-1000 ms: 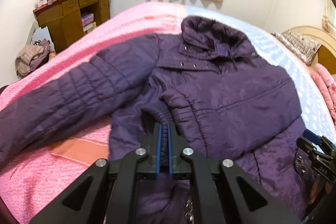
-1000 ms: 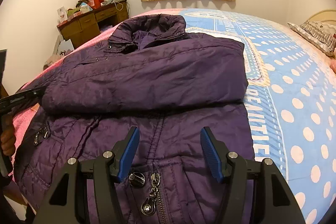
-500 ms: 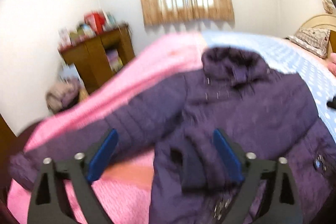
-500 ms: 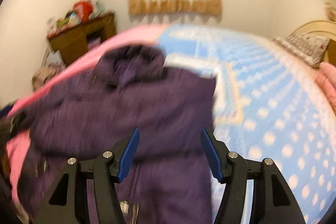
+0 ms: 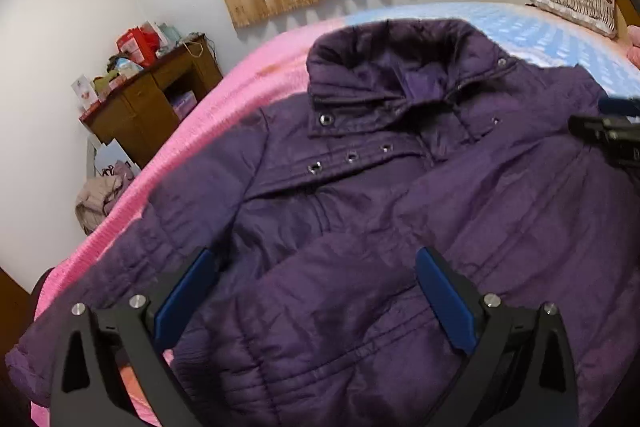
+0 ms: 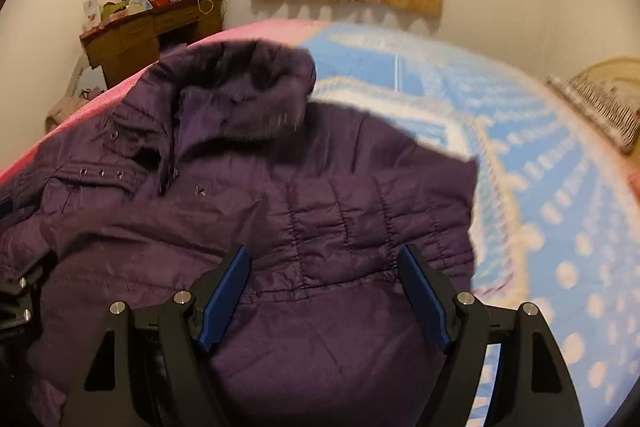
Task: Fold large clothes
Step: 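Lay the sleeve flat across the jacket front and open the right tool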
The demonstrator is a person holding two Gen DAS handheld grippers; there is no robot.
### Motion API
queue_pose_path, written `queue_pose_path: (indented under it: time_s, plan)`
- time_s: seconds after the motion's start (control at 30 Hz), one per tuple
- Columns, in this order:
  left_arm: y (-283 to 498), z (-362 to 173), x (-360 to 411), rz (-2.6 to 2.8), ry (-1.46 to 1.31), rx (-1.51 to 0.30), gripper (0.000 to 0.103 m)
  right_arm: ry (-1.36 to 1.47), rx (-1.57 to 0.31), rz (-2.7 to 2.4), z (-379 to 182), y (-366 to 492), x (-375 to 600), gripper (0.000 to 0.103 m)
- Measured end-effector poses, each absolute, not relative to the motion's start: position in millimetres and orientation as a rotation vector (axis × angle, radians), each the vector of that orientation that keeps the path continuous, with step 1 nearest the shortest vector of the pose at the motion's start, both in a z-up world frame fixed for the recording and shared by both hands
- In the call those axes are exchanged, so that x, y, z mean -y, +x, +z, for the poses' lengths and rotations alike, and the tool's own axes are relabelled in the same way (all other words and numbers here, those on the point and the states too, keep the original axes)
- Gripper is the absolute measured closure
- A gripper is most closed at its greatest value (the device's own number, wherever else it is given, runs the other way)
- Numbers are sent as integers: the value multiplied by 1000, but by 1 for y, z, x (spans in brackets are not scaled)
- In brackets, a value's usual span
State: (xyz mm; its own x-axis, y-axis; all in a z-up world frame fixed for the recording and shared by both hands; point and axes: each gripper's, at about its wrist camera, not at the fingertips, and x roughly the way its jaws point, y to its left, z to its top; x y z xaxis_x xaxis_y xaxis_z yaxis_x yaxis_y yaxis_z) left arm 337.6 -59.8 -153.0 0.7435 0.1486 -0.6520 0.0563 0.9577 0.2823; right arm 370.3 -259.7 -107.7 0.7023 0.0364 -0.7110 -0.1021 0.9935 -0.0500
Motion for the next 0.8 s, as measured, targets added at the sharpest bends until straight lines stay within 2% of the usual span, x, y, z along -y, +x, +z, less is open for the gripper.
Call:
queue_pose_path:
  time_s: [0.27,0.8]
  plan:
    - [346,-166,63,54,305,-836,0,-106,-856,73,-122,379,256,25]
    - [350,-170,66,60,300,-852,0,-199,-879,22,-114,379,241,23]
